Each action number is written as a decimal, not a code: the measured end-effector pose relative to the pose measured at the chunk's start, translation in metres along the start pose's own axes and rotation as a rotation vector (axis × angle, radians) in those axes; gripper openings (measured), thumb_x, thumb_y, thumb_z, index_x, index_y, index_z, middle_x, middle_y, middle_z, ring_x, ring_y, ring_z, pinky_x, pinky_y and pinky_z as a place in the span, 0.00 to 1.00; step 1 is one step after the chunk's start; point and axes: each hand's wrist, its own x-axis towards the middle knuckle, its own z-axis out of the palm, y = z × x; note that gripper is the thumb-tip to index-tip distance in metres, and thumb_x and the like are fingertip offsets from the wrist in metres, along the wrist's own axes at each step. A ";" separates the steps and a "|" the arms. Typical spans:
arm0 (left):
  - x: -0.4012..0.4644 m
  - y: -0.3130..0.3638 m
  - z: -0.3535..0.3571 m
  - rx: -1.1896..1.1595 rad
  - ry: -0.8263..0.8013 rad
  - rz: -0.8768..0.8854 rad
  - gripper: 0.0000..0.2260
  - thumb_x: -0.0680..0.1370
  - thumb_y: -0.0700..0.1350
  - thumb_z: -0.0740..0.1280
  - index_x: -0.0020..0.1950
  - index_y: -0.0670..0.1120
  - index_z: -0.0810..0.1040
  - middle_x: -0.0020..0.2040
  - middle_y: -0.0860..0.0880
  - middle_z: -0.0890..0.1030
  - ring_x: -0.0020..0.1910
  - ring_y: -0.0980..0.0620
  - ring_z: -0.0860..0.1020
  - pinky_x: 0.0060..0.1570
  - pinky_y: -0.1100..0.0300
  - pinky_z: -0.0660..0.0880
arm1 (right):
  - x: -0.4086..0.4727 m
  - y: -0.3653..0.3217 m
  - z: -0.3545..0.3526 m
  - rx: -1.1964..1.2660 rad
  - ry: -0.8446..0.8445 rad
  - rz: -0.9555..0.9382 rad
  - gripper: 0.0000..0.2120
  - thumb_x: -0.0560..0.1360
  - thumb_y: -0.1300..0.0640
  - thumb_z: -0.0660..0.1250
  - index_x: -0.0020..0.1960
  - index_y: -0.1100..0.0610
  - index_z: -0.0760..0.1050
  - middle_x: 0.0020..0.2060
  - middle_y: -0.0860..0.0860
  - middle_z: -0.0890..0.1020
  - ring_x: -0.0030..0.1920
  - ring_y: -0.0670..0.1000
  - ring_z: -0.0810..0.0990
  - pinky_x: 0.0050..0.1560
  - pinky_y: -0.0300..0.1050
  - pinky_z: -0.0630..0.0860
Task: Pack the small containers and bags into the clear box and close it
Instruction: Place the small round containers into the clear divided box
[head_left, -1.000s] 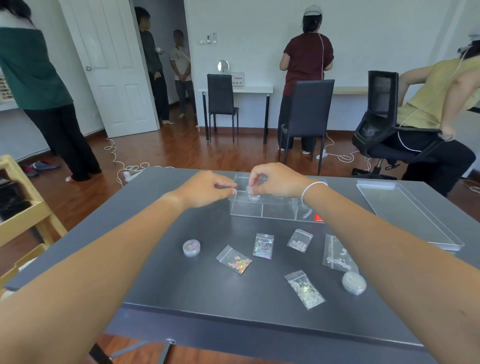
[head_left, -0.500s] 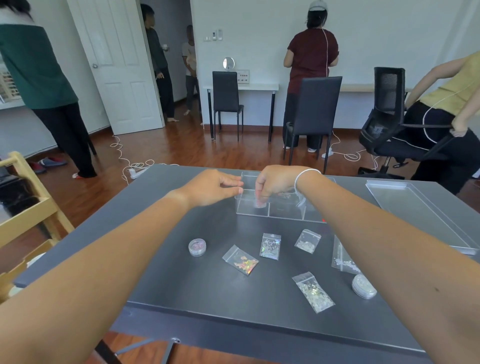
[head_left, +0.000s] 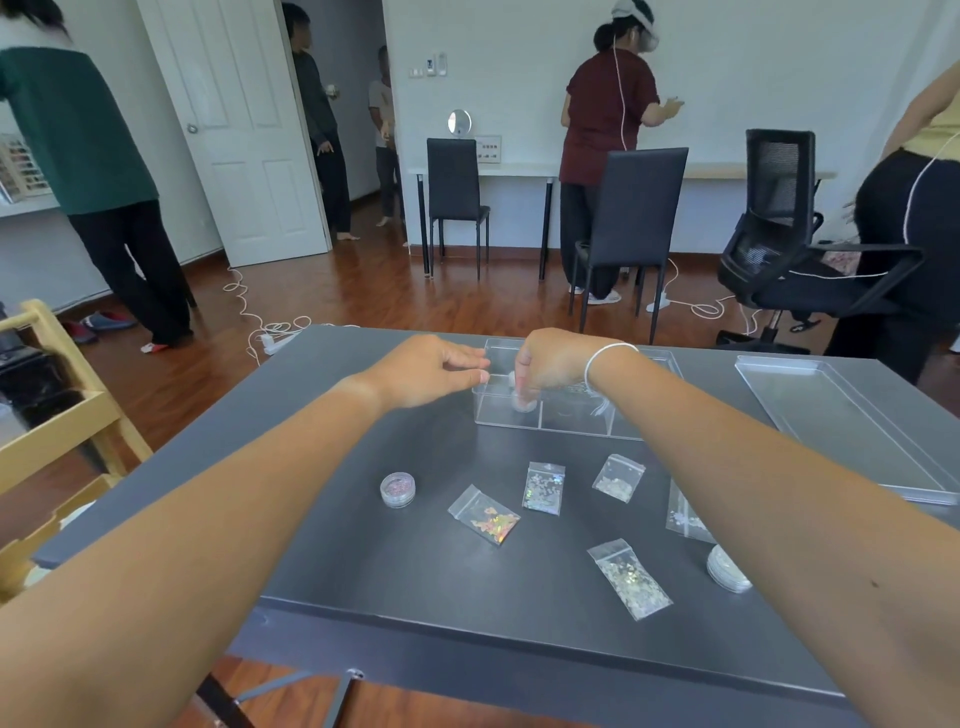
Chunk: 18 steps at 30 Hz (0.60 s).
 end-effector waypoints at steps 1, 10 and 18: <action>0.000 0.001 0.000 -0.003 0.000 -0.003 0.15 0.75 0.49 0.67 0.60 0.48 0.78 0.67 0.51 0.75 0.67 0.58 0.70 0.66 0.66 0.58 | -0.001 0.002 0.000 0.012 0.029 -0.017 0.05 0.69 0.61 0.72 0.45 0.59 0.81 0.52 0.55 0.82 0.48 0.54 0.77 0.48 0.46 0.76; -0.019 0.004 0.004 -0.024 0.129 0.002 0.15 0.76 0.51 0.65 0.62 0.51 0.77 0.66 0.51 0.75 0.63 0.52 0.73 0.63 0.63 0.64 | -0.041 0.013 0.009 0.229 0.372 -0.221 0.05 0.72 0.58 0.67 0.38 0.51 0.78 0.42 0.45 0.80 0.49 0.50 0.79 0.51 0.44 0.73; -0.070 -0.003 -0.004 -0.114 0.147 -0.053 0.09 0.74 0.52 0.67 0.54 0.58 0.80 0.56 0.56 0.80 0.57 0.54 0.76 0.56 0.64 0.66 | -0.107 0.037 0.029 0.323 0.431 -0.258 0.13 0.72 0.57 0.68 0.32 0.43 0.74 0.36 0.40 0.79 0.31 0.29 0.74 0.34 0.22 0.67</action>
